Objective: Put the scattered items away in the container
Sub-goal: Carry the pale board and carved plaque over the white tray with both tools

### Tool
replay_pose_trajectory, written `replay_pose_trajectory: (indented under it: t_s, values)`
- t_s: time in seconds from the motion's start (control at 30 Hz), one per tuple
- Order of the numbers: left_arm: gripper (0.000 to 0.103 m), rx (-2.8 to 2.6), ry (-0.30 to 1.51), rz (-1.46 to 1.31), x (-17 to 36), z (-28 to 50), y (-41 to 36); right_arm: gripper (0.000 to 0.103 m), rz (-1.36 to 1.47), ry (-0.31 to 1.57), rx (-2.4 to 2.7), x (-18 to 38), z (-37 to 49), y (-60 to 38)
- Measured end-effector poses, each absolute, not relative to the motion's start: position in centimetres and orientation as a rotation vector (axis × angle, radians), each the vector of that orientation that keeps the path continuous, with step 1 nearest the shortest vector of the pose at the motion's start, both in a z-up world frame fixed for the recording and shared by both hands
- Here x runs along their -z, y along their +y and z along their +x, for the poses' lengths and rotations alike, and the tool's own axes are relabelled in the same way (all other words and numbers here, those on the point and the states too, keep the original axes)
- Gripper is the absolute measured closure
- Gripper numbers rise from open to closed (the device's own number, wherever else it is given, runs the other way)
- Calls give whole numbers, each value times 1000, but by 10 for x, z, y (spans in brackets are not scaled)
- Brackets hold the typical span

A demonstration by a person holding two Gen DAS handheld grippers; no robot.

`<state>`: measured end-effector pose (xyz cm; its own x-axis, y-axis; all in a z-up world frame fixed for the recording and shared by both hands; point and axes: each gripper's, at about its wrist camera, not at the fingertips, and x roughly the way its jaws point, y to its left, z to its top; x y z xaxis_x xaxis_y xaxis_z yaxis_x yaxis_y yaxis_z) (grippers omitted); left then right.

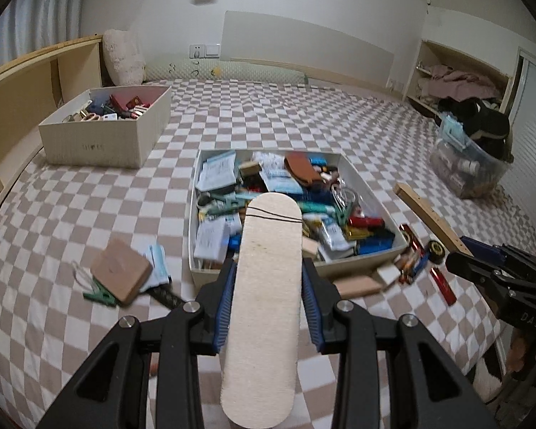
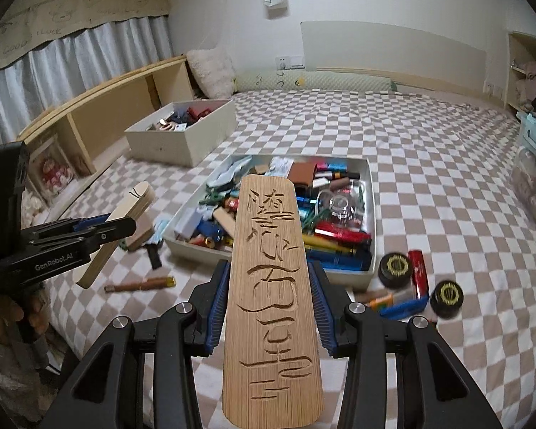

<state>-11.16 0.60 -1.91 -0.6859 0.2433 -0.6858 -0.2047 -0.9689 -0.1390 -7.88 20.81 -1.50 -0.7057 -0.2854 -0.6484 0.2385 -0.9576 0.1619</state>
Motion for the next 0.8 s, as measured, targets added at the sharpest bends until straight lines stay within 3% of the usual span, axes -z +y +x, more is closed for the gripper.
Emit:
replay_pose_trajectory:
  t_s: [0.8]
  values:
    - [68,-2636,-110,-1094,26,-198,25,59,1018,-230,2798,14,-174,258]
